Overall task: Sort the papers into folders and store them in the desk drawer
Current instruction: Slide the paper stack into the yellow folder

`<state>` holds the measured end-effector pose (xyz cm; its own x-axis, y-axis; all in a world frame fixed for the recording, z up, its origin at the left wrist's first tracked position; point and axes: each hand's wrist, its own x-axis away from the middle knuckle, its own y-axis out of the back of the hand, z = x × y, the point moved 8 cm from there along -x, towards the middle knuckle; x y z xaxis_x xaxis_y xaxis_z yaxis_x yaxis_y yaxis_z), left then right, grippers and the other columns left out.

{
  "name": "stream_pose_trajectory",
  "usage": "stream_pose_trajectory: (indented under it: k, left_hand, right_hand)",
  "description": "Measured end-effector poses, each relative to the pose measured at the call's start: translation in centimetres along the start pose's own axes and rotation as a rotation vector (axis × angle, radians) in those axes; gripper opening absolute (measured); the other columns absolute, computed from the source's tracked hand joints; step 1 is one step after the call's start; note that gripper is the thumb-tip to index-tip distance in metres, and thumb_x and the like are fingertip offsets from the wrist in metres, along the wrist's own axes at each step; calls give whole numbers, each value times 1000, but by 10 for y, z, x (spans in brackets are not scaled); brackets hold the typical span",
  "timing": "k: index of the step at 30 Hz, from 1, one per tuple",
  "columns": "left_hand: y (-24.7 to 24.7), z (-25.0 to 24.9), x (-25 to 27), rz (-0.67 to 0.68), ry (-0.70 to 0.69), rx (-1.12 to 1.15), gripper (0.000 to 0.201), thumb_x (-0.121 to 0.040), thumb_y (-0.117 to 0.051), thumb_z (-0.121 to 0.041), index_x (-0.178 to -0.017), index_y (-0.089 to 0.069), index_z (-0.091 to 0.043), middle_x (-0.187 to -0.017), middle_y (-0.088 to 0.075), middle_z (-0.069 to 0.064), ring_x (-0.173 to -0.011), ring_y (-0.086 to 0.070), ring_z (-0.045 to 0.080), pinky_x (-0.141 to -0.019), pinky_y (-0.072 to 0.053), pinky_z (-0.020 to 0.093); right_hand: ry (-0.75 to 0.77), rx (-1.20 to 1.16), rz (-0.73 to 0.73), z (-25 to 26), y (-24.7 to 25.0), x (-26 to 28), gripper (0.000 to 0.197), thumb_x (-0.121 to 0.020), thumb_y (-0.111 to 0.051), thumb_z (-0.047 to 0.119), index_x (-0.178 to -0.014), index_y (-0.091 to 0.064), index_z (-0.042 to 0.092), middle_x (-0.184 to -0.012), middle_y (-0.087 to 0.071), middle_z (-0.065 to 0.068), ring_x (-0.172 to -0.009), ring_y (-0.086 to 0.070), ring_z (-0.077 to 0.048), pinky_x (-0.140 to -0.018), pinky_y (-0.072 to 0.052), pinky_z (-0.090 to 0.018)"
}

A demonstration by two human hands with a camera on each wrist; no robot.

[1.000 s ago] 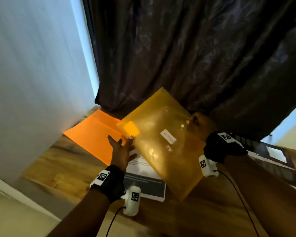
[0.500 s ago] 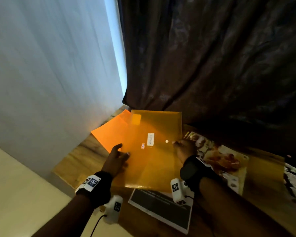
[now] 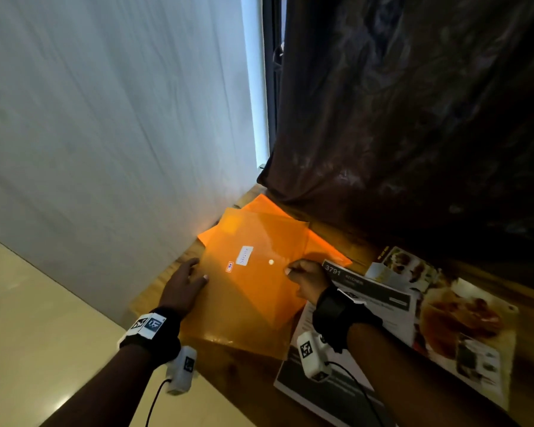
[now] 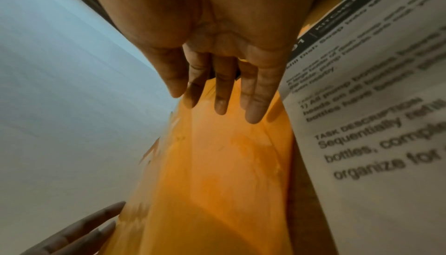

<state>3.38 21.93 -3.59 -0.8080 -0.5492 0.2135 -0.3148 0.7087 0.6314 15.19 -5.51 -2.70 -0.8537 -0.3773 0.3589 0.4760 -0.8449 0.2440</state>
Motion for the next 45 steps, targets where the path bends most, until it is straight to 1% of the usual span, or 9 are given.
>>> stream_pose_trajectory:
  k: [7,11,15,20,23,28,33,42,45]
  left_hand:
    - [11,-8,-2,-97,-150,-217,59,-92,-65,-22,-143,-41,-11,-144,-47,15,-132,-44,33,-110,-37,49]
    - [-20,-54,26,-87,-486,-273,48,-89,-68,-17,-134,-52,-10,-135,-55,11,-125,-52,29,-104,-41,40]
    - [-94,-92,71,116,-656,-284,40,-87,-68,-16,-126,-62,-13,-128,-62,8,-117,-59,27,-100,-44,33]
    - [-168,-102,99,298,-555,-345,43,-91,-63,-30,-131,-58,-15,-131,-58,10,-118,-56,32,-99,-45,38]
    - [-190,-90,106,359,-447,-472,56,-92,-59,-41,-142,-44,-20,-139,-49,11,-124,-48,34,-103,-40,42]
    - [-196,-97,119,375,-407,-468,70,-93,-58,-42,-151,-25,-21,-140,-42,9,-127,-42,31,-104,-37,38]
    - [-198,-106,129,395,-392,-501,74,-93,-60,-38,-152,-19,-23,-138,-45,10,-127,-43,31,-102,-42,39]
    - [-202,-115,127,415,-350,-541,77,-93,-61,-35,-154,-16,-21,-135,-48,11,-123,-49,32,-101,-44,38]
    - [-203,-115,123,414,-336,-529,77,-93,-61,-34,-155,-15,-21,-136,-48,11,-124,-50,31,-101,-45,38]
  right_hand:
    - [-61,5,45,-13,-14,2,29,-97,-53,15,-124,-61,10,-109,-57,-3,-83,-54,-13,-65,-46,-27]
    - [-3,102,-101,-26,21,16,20,-92,-57,24,-107,-69,17,-103,-62,0,-93,-61,-21,-89,-52,-44]
    - [-83,156,-391,-82,96,53,29,-75,-55,50,-90,-67,29,-90,-69,-1,-86,-66,-26,-80,-56,-47]
    - [-212,234,-698,-128,163,126,13,-84,-66,17,-96,-64,12,-96,-62,-11,-92,-59,-29,-85,-49,-42]
    - [-236,147,-645,-168,161,132,25,-83,-67,12,-107,-62,10,-110,-64,-13,-104,-61,-32,-90,-50,-49]
    - [-207,134,-589,-235,152,94,61,-69,-66,25,-129,-54,26,-126,-62,-8,-118,-58,-30,-93,-52,-52]
    - [-225,124,-587,-168,140,117,56,-78,-69,7,-130,-51,16,-128,-58,-14,-119,-56,-35,-96,-51,-47]
    - [-291,17,-523,-186,142,104,48,-73,-68,22,-120,-57,21,-121,-64,-12,-107,-62,-32,-90,-54,-46]
    - [-268,-94,-550,-180,138,104,41,-84,-62,6,-125,-55,8,-123,-61,-19,-110,-60,-38,-90,-52,-44]
